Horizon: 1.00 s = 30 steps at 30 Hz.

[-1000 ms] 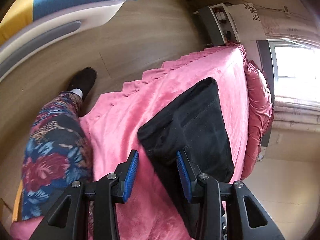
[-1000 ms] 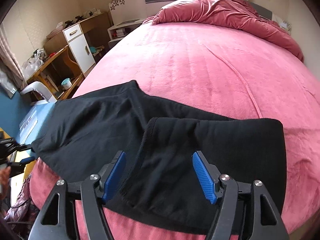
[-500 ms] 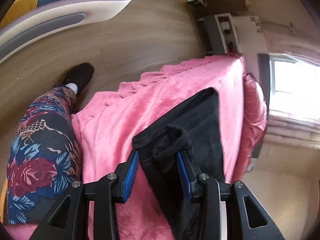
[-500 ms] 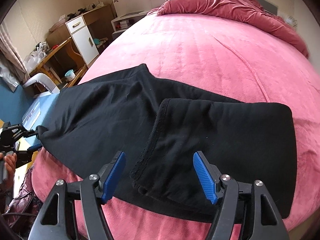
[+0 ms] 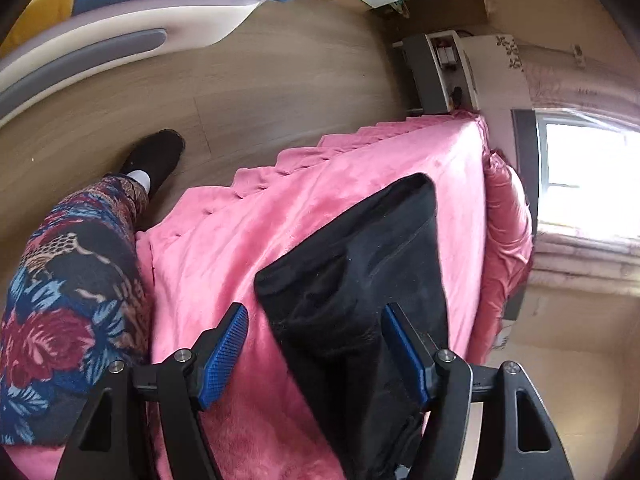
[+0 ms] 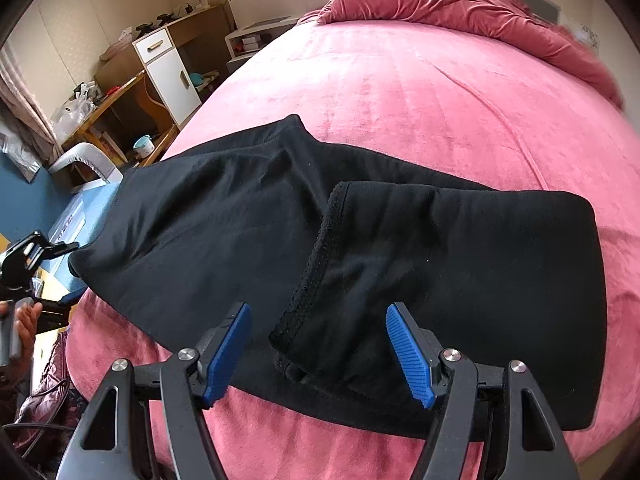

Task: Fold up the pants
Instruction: 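Grasp the pants edge with the right tool and lift it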

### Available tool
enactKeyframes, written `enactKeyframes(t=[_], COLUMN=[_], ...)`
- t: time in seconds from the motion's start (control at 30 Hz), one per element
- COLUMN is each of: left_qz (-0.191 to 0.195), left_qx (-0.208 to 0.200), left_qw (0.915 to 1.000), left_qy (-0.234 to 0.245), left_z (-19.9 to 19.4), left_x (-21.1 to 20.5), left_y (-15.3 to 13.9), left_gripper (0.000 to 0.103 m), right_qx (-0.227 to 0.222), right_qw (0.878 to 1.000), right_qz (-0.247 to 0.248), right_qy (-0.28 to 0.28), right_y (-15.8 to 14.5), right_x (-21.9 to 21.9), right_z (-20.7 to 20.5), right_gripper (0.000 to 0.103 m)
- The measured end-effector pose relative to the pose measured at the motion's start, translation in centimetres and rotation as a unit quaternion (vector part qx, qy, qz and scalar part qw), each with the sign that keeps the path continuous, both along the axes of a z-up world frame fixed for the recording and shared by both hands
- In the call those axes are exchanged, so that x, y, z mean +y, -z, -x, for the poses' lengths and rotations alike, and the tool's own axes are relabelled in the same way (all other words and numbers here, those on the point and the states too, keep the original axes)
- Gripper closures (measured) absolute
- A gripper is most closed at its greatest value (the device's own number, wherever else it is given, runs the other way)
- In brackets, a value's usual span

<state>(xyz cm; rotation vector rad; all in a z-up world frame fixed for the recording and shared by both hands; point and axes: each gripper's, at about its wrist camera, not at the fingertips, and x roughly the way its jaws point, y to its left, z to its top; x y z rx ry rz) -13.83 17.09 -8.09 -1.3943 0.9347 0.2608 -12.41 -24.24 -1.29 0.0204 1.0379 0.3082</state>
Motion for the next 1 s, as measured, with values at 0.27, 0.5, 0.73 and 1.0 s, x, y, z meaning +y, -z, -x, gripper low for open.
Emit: enactKeyframes(t=[0.27, 0.5, 0.73, 1.0], left_qz=[-0.120, -0.262, -0.231, -0.213], left_qx=[0.003, -0.205, -0.309, -0.266], left_qw=[0.9908, 0.9074, 0.8014, 0.8131], left_qy=[0.063, 0.257, 0.457, 0.472], left_z=[-1.9, -4.7, -5.8, -5.8], left_x=[-1.5, -10.2, -21.7, -21.9], left_y=[-2.3, -12.6, -14.3, -11.8], left_gripper=[0.082, 0.083, 0.099, 0.099], right_qx=[0.010, 0.025, 0.059, 0.085], right_qw=[1.000, 0.997, 0.950, 0.948], right_qz=[0.000, -0.075, -0.297, -0.289], right_qy=[0.003, -0.003, -0.081, -0.100], right_y=[0.4, -0.3, -3.3, -3.2], right_x=[-0.1, -0.7, -1.0, 2.0], right_z=[-0.1, -0.6, -3.7, -7.8], right_gripper=[0.032, 0.032, 0.019, 0.018])
